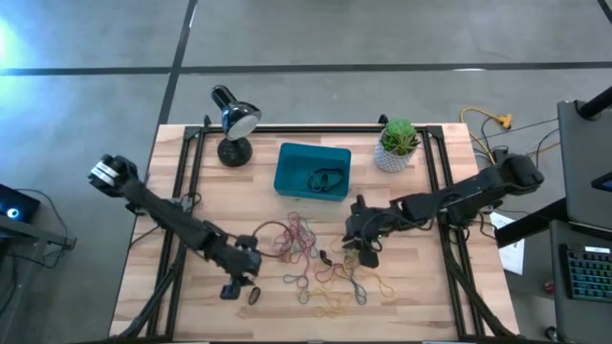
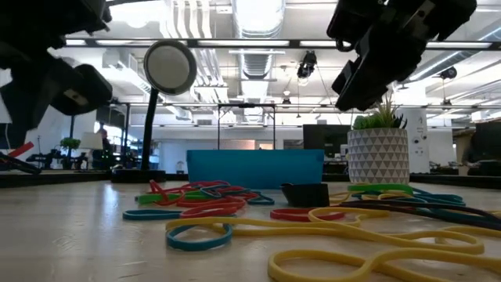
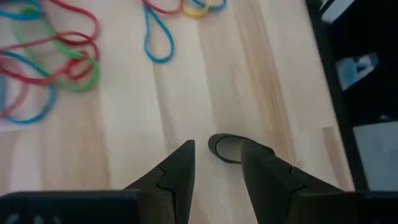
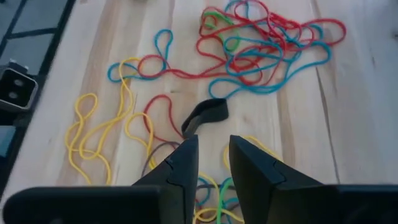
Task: Pick and place rubber bands into bin
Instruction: Put the bottom black rubber band into the blue bin
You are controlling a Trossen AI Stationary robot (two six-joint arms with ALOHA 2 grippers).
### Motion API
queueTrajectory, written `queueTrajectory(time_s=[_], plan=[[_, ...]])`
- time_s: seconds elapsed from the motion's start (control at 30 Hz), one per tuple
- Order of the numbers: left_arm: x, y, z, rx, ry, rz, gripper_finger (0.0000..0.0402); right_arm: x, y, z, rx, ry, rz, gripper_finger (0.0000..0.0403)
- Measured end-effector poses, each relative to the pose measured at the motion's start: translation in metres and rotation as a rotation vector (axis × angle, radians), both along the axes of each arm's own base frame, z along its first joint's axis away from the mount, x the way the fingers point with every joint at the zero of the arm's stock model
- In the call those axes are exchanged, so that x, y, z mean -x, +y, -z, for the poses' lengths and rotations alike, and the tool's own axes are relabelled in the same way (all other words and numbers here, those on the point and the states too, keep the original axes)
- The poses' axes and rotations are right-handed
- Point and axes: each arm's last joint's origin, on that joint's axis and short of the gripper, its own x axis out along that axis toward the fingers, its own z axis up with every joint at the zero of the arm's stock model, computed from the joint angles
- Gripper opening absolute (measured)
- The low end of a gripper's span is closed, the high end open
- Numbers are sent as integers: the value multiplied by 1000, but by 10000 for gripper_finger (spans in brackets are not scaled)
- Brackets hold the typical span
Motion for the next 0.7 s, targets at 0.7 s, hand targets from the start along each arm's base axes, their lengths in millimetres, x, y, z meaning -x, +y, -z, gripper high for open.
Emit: queueTrajectory(time_s=[0.7], plan=[[-13, -23, 42, -43, 103, 47, 114, 7, -2, -12, -28, -21, 21, 72]])
